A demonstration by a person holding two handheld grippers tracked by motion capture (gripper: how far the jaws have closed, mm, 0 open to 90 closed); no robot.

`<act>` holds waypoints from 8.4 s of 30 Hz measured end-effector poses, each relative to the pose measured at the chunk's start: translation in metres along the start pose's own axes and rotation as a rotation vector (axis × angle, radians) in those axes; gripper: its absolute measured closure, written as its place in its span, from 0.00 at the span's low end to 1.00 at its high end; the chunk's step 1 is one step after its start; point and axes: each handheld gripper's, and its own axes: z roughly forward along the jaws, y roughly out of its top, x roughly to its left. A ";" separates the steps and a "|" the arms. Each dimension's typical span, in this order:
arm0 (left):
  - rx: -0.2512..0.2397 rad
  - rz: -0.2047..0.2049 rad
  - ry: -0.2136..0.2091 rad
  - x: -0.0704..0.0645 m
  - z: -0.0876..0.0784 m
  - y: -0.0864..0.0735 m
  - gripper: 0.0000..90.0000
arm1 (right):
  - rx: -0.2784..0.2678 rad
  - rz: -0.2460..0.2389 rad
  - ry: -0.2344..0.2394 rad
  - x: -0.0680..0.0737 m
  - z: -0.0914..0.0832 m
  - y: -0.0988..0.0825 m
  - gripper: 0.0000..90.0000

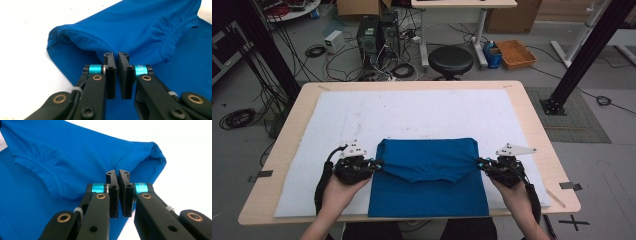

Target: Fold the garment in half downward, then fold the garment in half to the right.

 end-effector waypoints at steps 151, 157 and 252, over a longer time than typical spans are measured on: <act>-0.196 0.093 0.132 0.035 -0.001 0.036 0.40 | -0.199 0.029 -0.113 -0.066 -0.011 0.039 0.43; -0.192 0.098 0.121 0.035 -0.001 0.034 0.40 | -0.195 0.033 -0.112 -0.066 -0.007 0.040 0.42; -0.052 -0.253 0.255 -0.049 0.019 -0.060 0.92 | -0.172 -0.059 -0.022 -0.024 0.028 0.063 0.40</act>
